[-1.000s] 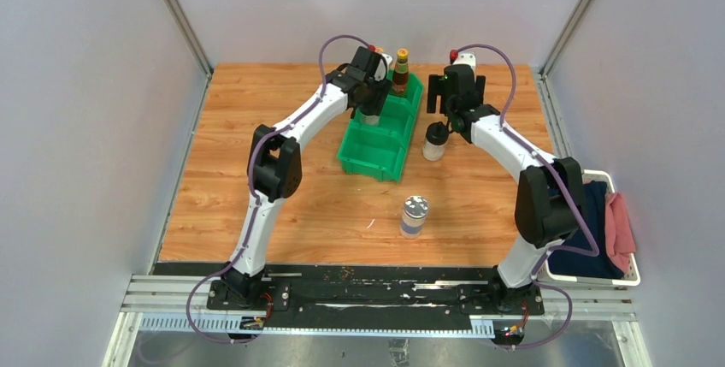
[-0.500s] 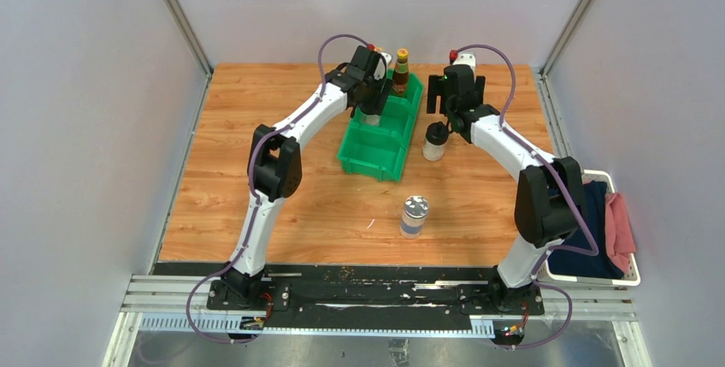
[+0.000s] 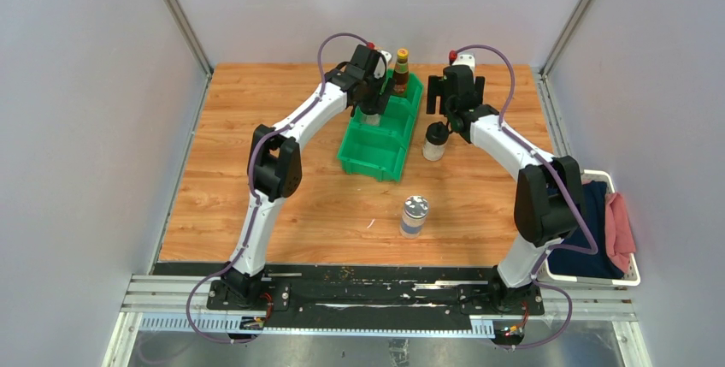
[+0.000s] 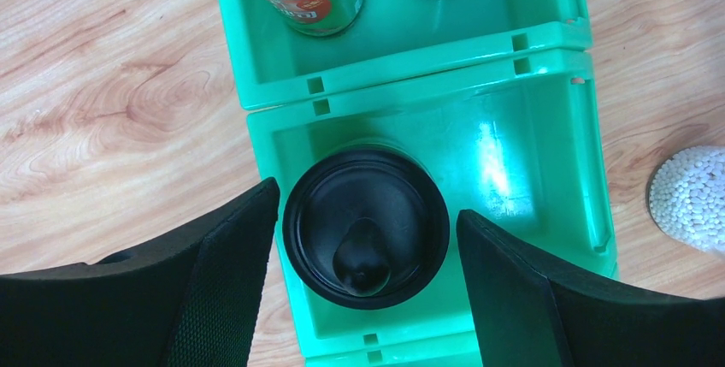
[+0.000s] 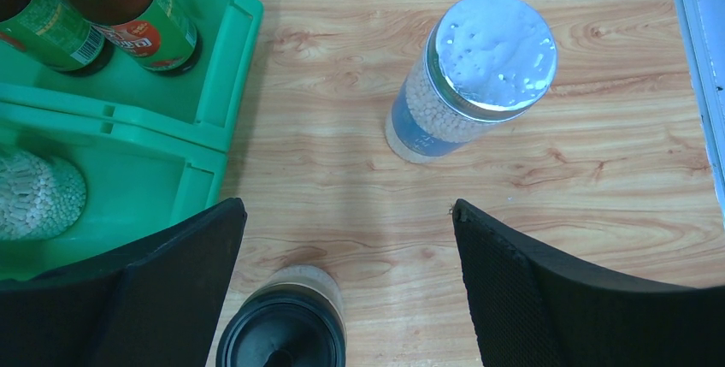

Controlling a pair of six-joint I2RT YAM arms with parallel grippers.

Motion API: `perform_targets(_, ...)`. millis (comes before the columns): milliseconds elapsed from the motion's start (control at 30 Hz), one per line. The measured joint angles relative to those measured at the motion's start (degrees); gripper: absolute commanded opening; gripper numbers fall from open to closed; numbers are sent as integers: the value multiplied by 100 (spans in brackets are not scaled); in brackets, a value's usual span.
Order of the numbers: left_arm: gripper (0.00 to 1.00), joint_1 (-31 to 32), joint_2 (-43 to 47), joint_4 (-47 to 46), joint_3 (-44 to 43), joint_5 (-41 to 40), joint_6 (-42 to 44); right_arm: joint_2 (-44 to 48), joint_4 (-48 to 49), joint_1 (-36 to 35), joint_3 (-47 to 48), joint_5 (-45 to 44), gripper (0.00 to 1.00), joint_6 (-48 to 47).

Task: Organize the condiment bottles
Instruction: Place the bottle in the storage box.

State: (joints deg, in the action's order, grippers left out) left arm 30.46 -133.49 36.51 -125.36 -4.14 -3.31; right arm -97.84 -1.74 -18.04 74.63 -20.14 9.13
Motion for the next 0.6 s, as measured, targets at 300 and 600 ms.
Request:
perform_targets(300,80,-2,0,0,-2,-37,-11,-4,0,0,0,0,95,2)
perform_targets(600,77,-2,0,0,-2,-140,-20,-4,0,-2,0,0,95,2)
